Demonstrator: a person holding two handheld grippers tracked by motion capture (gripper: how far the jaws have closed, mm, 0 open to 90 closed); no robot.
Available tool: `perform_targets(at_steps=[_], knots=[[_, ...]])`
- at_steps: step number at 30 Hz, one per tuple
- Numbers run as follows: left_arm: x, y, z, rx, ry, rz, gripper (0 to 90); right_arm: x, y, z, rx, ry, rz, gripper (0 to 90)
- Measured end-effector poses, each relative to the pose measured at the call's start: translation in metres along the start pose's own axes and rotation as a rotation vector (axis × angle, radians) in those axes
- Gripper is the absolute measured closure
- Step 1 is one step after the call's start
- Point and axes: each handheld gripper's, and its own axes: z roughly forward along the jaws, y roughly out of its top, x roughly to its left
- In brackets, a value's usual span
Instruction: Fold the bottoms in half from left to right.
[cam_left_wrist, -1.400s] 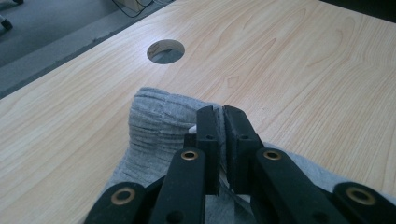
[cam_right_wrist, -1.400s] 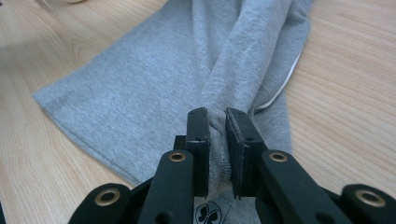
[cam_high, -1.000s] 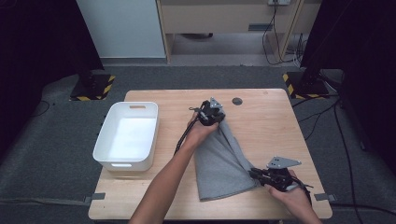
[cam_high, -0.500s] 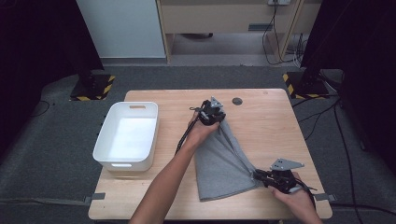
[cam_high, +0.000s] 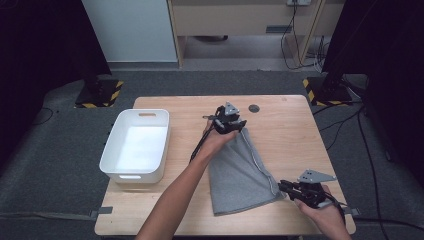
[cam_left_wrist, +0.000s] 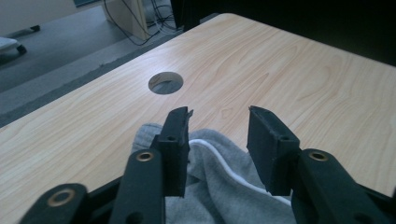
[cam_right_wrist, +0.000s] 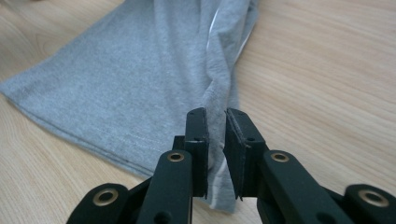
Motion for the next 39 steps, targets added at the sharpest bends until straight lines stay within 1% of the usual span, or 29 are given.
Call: perform_targets(at_steps=[1, 2, 5, 6, 8, 10, 12, 13, 16, 18, 19, 21, 22, 24, 27, 29, 30, 31, 34, 36, 39], knots=[[0.000, 0.001, -0.002, 0.002, -0.005, 0.000, 58.4, -0.001, 0.000, -0.001, -0.004, -0.001, 0.005, 78.0], [-0.001, 0.001, -0.003, 0.000, -0.002, 0.001, 57.7, -0.002, 0.001, -0.002, -0.005, -0.005, 0.009, 77.2], [0.000, 0.001, -0.008, -0.005, 0.010, -0.019, 52.4, -0.004, 0.003, -0.003, -0.009, -0.002, 0.017, 72.3], [0.000, 0.002, -0.011, -0.005, 0.013, -0.021, 49.3, -0.004, 0.005, -0.003, -0.009, -0.001, 0.016, 69.4], [0.001, 0.003, -0.015, -0.009, 0.016, -0.018, 47.6, -0.005, 0.010, 0.000, -0.014, 0.003, 0.029, 60.6], [0.003, 0.003, -0.019, 0.004, 0.009, -0.039, 44.7, -0.004, 0.017, 0.004, -0.013, -0.001, 0.023, 55.3], [0.004, 0.002, -0.024, 0.005, 0.031, -0.044, 40.7, -0.003, 0.026, 0.008, -0.022, -0.004, 0.011, 50.1], [0.005, 0.001, -0.026, 0.005, 0.037, -0.056, 37.7, -0.003, 0.030, 0.010, -0.024, -0.007, 0.010, 46.0], [0.008, -0.001, -0.032, 0.011, 0.055, -0.072, 26.5, -0.003, 0.043, 0.018, -0.030, -0.021, 0.003, 36.4], [0.011, -0.003, -0.037, 0.014, 0.059, -0.090, 23.5, -0.003, 0.053, 0.025, -0.032, -0.022, 0.009, 33.0], [0.013, -0.004, -0.040, 0.024, 0.060, -0.095, 22.8, -0.003, 0.057, 0.029, -0.034, -0.023, 0.015, 31.6], [0.015, -0.006, -0.044, 0.026, 0.049, -0.093, 20.4, -0.002, 0.065, 0.038, -0.033, -0.028, 0.027, 27.1], [0.016, -0.007, -0.047, 0.025, 0.050, -0.099, 19.3, -0.002, 0.070, 0.042, -0.029, -0.027, 0.034, 26.4], [0.020, -0.010, -0.052, 0.010, 0.046, -0.118, 16.4, -0.002, 0.079, 0.050, -0.037, -0.030, 0.041, 26.1], [0.024, -0.014, -0.058, -0.003, 0.040, -0.129, 14.2, -0.002, 0.093, 0.061, -0.043, -0.024, 0.034, 26.2], [0.027, -0.016, -0.062, 0.001, 0.044, -0.139, 12.7, -0.002, 0.104, 0.068, -0.034, -0.017, 0.034, 26.2], [0.029, -0.017, -0.065, -0.006, 0.048, -0.147, 12.5, -0.003, 0.109, 0.071, -0.035, -0.019, 0.028, 27.1], [0.030, -0.018, -0.066, -0.005, 0.052, -0.150, 12.5, -0.003, 0.116, 0.075, -0.029, -0.019, 0.019, 27.4], [0.035, -0.021, -0.071, 0.005, 0.070, -0.159, 13.0, -0.004, 0.133, 0.084, -0.034, -0.022, 0.003, 30.6], [0.039, -0.023, -0.074, 0.017, 0.090, -0.165, 13.3, -0.004, 0.140, 0.088, -0.033, -0.032, -0.005, 33.9], [0.043, -0.027, -0.076, 0.019, 0.092, -0.187, 13.4, -0.007, 0.149, 0.098, -0.017, -0.043, -0.006, 36.5]])
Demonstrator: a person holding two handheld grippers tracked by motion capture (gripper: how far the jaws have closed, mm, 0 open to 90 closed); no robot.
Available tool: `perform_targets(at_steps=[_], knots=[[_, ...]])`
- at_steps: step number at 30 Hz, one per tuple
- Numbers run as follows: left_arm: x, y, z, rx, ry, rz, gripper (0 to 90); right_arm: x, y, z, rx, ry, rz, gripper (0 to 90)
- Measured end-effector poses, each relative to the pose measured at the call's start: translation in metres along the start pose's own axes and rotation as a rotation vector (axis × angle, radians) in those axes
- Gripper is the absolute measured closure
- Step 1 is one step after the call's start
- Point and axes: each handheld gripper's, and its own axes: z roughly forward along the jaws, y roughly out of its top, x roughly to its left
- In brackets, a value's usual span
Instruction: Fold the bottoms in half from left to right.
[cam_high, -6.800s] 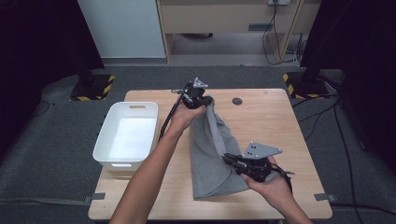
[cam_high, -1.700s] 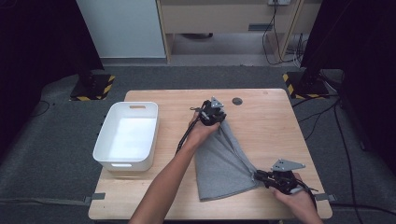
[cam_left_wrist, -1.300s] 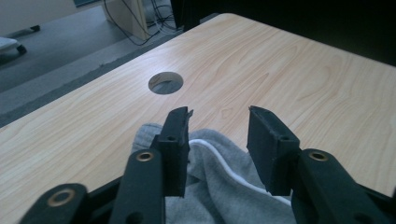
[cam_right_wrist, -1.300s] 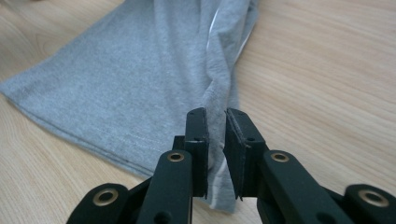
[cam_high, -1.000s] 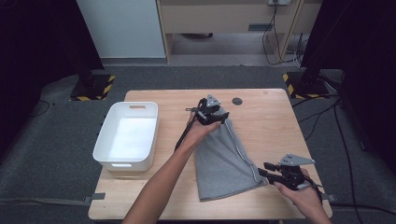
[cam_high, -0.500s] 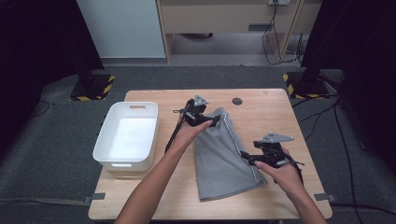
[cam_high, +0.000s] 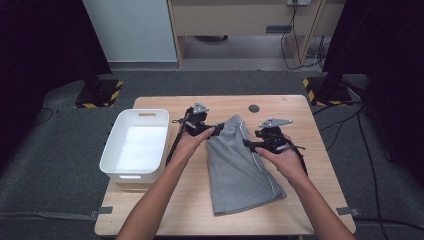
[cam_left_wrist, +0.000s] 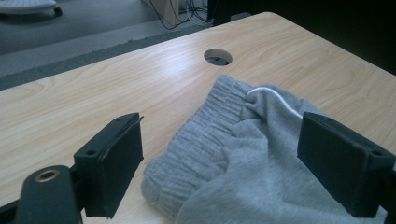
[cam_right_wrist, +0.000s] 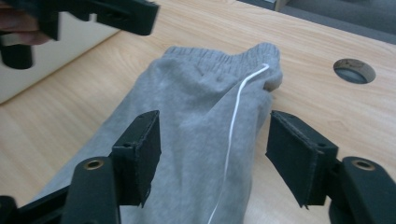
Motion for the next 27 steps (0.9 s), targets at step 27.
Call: perform_targets(at_steps=[27], knots=[[0.009, -0.016, 0.019, 0.079, 0.038, -0.005, 14.5, -0.033, 0.035, 0.047, 0.004, -0.068, -0.001, 51.3]])
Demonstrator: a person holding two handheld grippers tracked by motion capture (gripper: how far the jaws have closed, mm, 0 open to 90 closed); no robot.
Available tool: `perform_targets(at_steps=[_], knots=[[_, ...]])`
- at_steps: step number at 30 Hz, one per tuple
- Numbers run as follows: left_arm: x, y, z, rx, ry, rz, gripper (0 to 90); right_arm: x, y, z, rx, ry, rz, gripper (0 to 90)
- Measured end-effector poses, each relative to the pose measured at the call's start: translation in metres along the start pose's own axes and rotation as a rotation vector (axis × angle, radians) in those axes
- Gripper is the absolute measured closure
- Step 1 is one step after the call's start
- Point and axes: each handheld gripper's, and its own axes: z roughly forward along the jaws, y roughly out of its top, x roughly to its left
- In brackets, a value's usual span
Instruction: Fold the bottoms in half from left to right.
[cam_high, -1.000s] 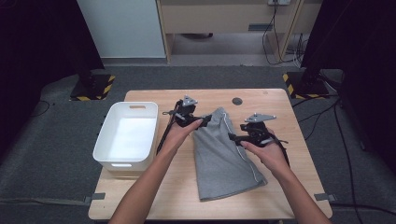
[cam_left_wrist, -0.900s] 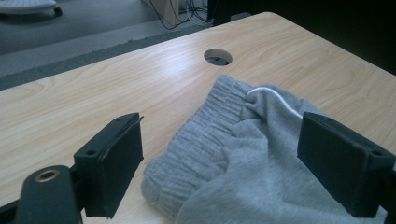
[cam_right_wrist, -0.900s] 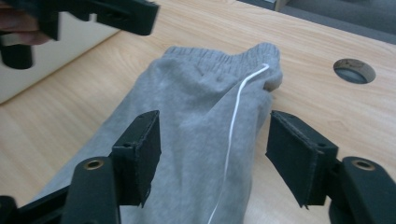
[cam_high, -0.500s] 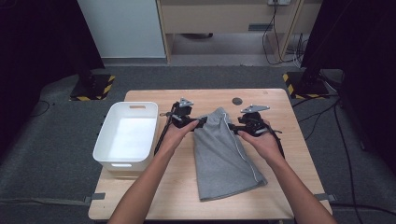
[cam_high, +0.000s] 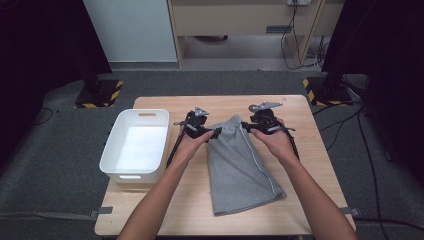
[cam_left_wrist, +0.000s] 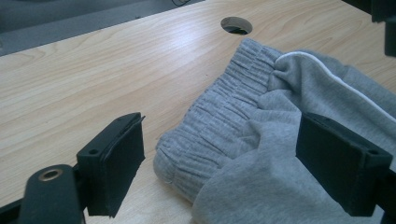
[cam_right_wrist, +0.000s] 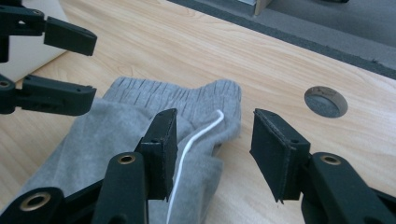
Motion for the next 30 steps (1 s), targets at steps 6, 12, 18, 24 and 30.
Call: perform_targets(at_steps=[6, 12, 18, 24, 30], knots=[[0.005, 0.000, -0.001, 0.005, 0.007, -0.009, 14.7, -0.001, 0.006, 0.013, 0.015, -0.001, 0.007, 52.3], [0.007, -0.005, 0.004, 0.026, 0.025, -0.016, 16.3, -0.004, 0.007, 0.028, 0.021, -0.004, 0.022, 54.1], [0.003, -0.011, 0.013, 0.043, 0.020, -0.013, 17.6, -0.010, -0.002, 0.046, 0.046, -0.002, 0.042, 51.1], [-0.001, -0.015, 0.016, 0.057, 0.013, -0.009, 17.9, -0.016, -0.011, 0.062, 0.085, 0.006, 0.070, 45.5], [-0.001, -0.016, 0.013, 0.050, 0.035, -0.008, 18.8, -0.017, -0.020, 0.074, 0.135, 0.020, 0.061, 43.5]])
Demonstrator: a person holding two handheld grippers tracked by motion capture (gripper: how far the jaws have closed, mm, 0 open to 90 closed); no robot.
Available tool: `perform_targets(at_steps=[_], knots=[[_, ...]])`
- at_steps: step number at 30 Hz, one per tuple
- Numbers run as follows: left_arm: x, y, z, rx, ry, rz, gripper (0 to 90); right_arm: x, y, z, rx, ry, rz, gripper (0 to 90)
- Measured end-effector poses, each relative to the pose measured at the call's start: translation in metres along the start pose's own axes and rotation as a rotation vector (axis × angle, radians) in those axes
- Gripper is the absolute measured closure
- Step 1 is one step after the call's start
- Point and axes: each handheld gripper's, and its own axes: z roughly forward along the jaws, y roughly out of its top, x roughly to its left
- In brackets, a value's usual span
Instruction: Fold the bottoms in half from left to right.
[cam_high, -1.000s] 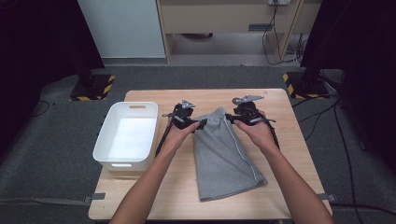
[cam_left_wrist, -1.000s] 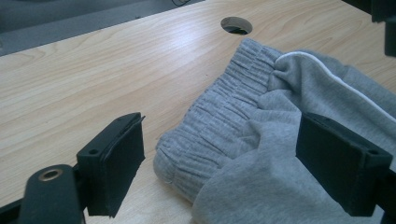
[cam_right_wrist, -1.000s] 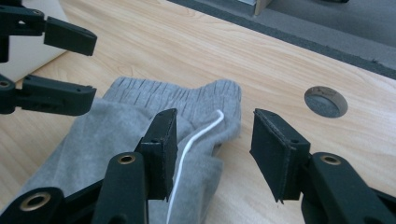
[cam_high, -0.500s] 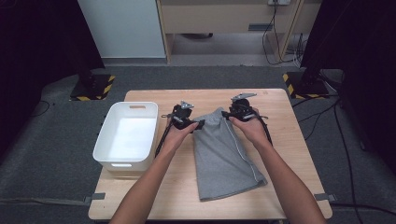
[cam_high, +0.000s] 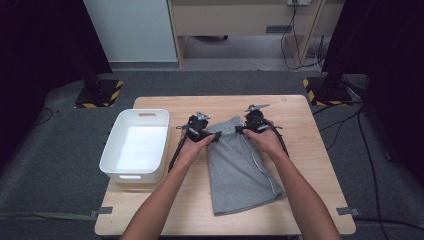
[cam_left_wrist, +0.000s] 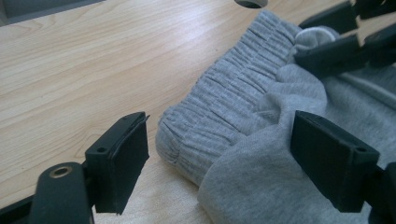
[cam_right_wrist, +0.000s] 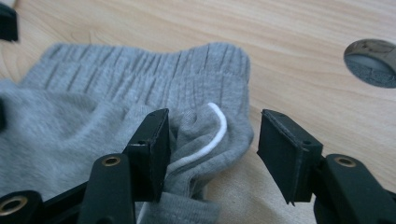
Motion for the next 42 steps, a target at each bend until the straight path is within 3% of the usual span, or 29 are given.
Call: perform_targets(at_steps=[12, 25, 31, 38, 42], knots=[[0.005, -0.004, -0.005, -0.003, 0.002, -0.008, 19.2, 0.005, -0.006, 0.015, 0.041, 0.008, -0.023, 45.1], [0.005, -0.006, -0.005, 0.000, -0.001, -0.010, 19.4, 0.011, -0.009, 0.019, 0.079, 0.031, -0.036, 63.3], [0.004, -0.007, -0.007, -0.001, -0.007, -0.009, 19.9, 0.013, -0.007, 0.016, 0.098, 0.001, -0.056, 74.0], [0.005, -0.005, -0.008, -0.011, -0.006, -0.012, 23.0, 0.008, -0.010, 0.010, 0.111, -0.045, -0.052, 74.4], [0.003, -0.004, -0.005, -0.003, -0.012, -0.010, 24.8, 0.000, -0.017, 0.002, 0.104, -0.063, -0.021, 74.4]])
